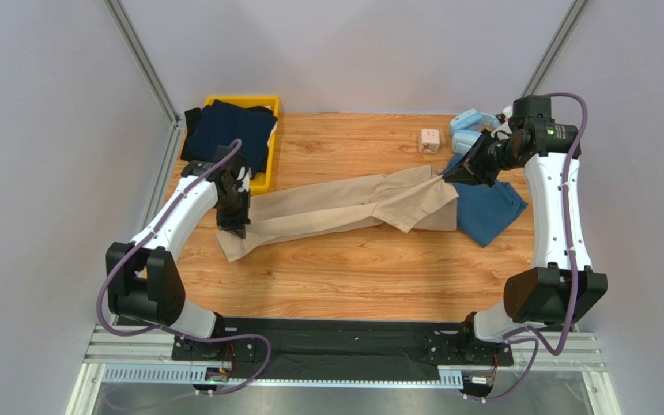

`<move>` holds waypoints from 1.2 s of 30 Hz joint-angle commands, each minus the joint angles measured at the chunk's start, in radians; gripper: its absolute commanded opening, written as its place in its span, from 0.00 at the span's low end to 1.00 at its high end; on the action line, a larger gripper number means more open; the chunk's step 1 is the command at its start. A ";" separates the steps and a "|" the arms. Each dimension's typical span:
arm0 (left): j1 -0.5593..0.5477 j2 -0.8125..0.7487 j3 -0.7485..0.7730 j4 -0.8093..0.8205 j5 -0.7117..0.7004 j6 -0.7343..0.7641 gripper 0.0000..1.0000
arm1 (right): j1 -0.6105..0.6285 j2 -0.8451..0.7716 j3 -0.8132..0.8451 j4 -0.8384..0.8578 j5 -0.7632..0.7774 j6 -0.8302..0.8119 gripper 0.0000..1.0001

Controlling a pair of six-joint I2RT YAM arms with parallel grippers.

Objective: Fold and stack the t-shirts
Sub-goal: Fold the other side of the tshirt into a rectangle

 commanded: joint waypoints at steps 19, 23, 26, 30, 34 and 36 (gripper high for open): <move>0.014 0.313 0.095 0.048 -0.029 0.029 0.00 | 0.010 0.364 0.137 0.046 0.069 -0.056 0.00; 0.015 0.357 0.121 0.054 -0.055 0.029 0.00 | 0.016 0.427 0.165 0.075 0.090 -0.052 0.00; 0.015 0.384 0.133 0.051 -0.066 0.029 0.00 | 0.025 0.470 0.208 0.074 0.109 -0.050 0.00; 0.015 0.415 0.144 0.045 -0.085 0.026 0.00 | 0.046 0.533 0.272 0.069 0.122 -0.055 0.00; 0.015 0.441 0.161 0.033 -0.118 0.022 0.00 | 0.059 0.578 0.343 0.071 0.156 -0.064 0.00; 0.020 0.449 0.166 0.028 -0.136 0.019 0.00 | 0.062 0.611 0.369 0.068 0.162 -0.067 0.00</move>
